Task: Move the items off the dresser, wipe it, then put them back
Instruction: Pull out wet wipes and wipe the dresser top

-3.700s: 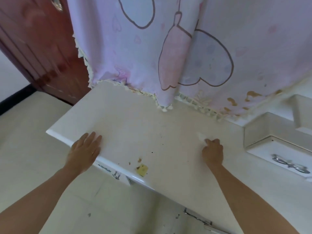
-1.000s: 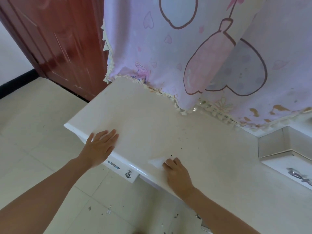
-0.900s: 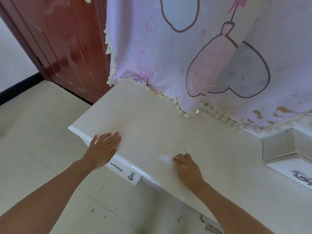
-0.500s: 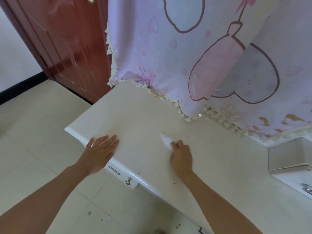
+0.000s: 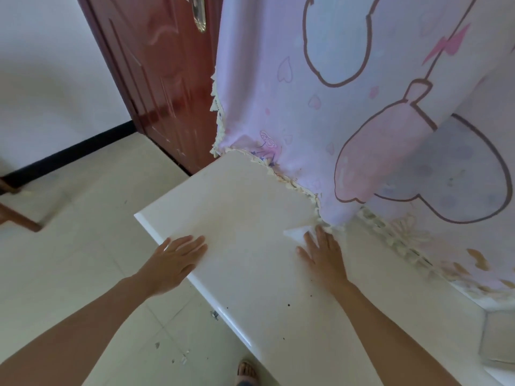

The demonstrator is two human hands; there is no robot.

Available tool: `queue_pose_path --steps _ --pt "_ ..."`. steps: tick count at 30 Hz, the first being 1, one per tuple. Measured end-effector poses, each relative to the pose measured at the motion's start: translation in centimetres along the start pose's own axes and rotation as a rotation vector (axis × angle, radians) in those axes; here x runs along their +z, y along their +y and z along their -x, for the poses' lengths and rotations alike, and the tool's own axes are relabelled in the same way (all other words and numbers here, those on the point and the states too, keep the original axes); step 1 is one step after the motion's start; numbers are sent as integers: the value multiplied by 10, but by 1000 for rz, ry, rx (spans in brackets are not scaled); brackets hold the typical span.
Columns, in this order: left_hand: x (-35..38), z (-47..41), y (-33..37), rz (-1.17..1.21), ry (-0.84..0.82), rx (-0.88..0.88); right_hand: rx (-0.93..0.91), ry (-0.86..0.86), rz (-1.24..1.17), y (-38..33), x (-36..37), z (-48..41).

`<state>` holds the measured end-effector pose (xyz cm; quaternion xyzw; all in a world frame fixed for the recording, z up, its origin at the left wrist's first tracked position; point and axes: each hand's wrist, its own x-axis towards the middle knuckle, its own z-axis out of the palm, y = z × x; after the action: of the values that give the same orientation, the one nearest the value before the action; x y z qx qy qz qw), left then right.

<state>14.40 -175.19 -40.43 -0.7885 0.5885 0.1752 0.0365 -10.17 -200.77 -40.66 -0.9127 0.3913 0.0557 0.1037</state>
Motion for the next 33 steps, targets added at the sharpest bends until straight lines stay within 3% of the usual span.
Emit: queue_pose_path --steps 2,9,15,18,23,27,30,33 --pt "-1 0 1 -51 -21 -39 12 -117 -37 -16 -4 -8" --pt "4 -3 0 -76 80 3 -384 -101 44 -46 43 111" --pt "4 -7 7 -33 118 -31 -521 42 148 -15 60 167" --pt "1 -7 13 -25 -11 -117 -450 15 166 -18 60 184" --pt "1 -6 38 -175 -24 -212 -288 -7 215 -13 65 234" --pt "5 -7 44 -147 -49 -253 -120 -33 246 8 66 280" --pt "3 -9 45 -89 -88 -246 148 -1 158 34 62 298" --pt "-1 -8 44 -87 -128 -231 433 -167 35 90 62 303"
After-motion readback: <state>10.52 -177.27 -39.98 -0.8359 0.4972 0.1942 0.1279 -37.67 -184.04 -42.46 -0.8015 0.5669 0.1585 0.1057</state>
